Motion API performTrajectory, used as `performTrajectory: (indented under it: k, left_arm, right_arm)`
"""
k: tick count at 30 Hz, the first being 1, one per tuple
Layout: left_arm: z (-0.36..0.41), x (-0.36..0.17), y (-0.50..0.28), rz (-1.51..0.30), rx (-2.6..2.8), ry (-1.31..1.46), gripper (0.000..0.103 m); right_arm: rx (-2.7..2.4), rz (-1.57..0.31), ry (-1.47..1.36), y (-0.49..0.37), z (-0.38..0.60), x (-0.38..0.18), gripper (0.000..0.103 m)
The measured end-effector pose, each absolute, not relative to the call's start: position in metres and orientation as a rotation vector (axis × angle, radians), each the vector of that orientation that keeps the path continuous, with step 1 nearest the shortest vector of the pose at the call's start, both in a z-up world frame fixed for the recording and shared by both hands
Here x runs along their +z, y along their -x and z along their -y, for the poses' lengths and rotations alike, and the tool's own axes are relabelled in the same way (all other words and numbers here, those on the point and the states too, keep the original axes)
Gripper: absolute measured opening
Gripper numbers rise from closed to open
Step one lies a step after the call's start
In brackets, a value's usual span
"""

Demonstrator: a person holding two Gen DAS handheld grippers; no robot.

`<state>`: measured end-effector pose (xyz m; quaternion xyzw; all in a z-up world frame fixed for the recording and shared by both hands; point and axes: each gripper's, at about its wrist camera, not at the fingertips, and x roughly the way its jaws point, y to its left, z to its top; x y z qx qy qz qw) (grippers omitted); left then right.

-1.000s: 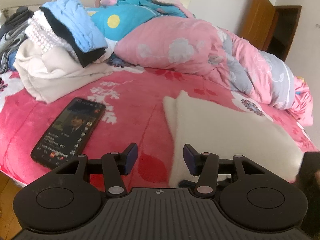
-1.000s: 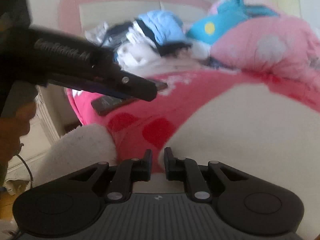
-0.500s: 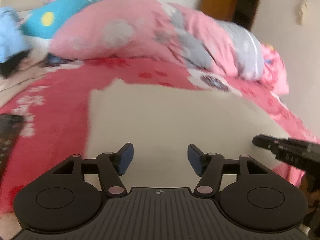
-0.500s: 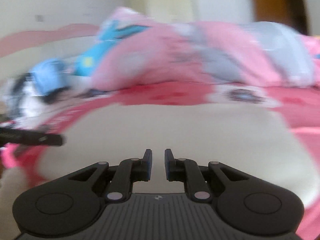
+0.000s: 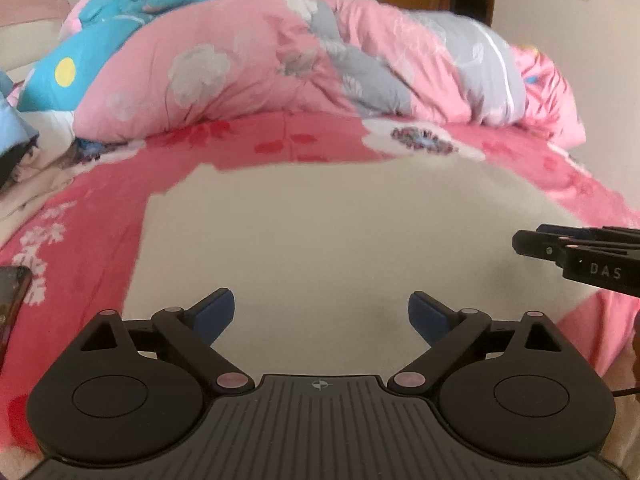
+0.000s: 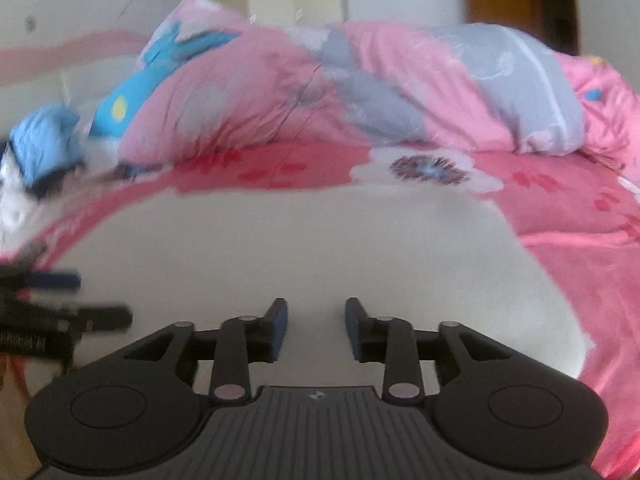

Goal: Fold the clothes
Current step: 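Lower both open grippers onto the cream sweater's edge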

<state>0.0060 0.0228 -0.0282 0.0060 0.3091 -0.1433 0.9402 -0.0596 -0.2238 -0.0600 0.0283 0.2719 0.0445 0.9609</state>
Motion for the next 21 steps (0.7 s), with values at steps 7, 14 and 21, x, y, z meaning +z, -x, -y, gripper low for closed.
performTrajectory:
  k: [7,14,21]
  left_arm:
    - [-0.013,-0.041,-0.026,-0.746,-0.228,-0.008,0.103]
    - [-0.009,-0.043,-0.023,-0.742,-0.198,-0.028,0.103]
    - [-0.006,-0.041,-0.027,-0.771,-0.181,-0.020,0.103]
  right_arm:
    - [0.037,-0.612,-0.044,0.039,0.230,-0.071,0.061]
    - [0.021,-0.651,-0.044,0.038,0.228,-0.063,0.067]
    - [0.028,-0.719,-0.064,0.050,0.231,-0.052,0.098]
